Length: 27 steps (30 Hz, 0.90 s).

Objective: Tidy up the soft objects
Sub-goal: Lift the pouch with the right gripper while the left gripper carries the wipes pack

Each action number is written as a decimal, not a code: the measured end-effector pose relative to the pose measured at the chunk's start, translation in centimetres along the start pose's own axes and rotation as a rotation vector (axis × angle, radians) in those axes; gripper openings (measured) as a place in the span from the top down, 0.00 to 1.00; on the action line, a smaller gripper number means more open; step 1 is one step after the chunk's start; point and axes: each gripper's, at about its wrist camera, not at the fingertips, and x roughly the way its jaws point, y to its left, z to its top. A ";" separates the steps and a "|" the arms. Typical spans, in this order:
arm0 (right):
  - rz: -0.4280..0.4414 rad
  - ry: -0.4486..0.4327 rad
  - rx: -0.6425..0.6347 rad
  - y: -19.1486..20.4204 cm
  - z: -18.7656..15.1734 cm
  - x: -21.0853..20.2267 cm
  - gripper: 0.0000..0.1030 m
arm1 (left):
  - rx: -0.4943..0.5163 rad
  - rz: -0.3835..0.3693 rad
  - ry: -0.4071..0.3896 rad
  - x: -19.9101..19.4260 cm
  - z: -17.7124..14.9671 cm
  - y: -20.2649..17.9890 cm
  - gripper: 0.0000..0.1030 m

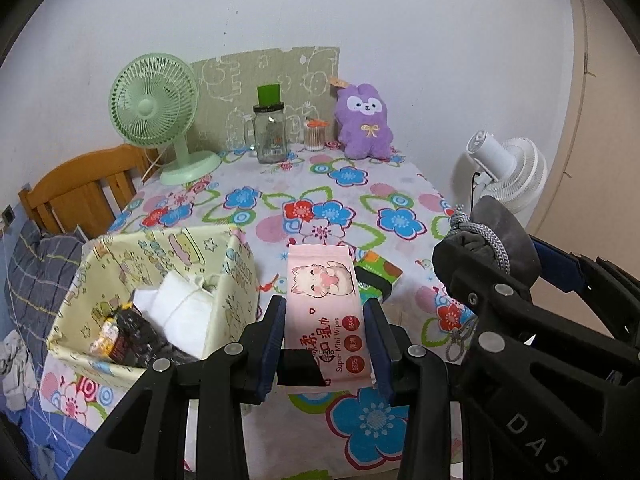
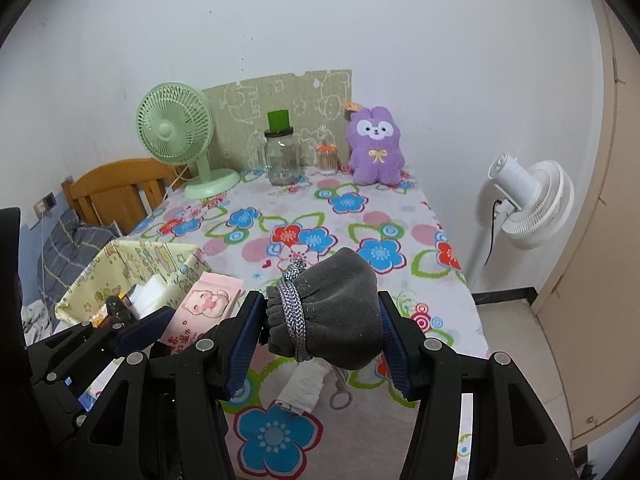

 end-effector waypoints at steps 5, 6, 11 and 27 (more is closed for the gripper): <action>-0.011 -0.015 -0.002 0.5 0.9 -0.8 0.42 | 0.007 -0.009 -0.020 -0.7 0.8 0.4 0.61; -0.014 -0.018 -0.005 0.6 1.0 -0.9 0.42 | 0.009 -0.012 -0.022 -0.8 0.9 0.5 0.61; -0.019 -0.028 -0.012 1.0 1.6 -1.3 0.42 | 0.011 -0.018 -0.022 -0.9 1.5 1.0 0.61; 0.033 -0.033 -0.042 3.9 3.0 -0.4 0.42 | 0.010 0.011 -0.038 -0.9 2.4 3.8 0.61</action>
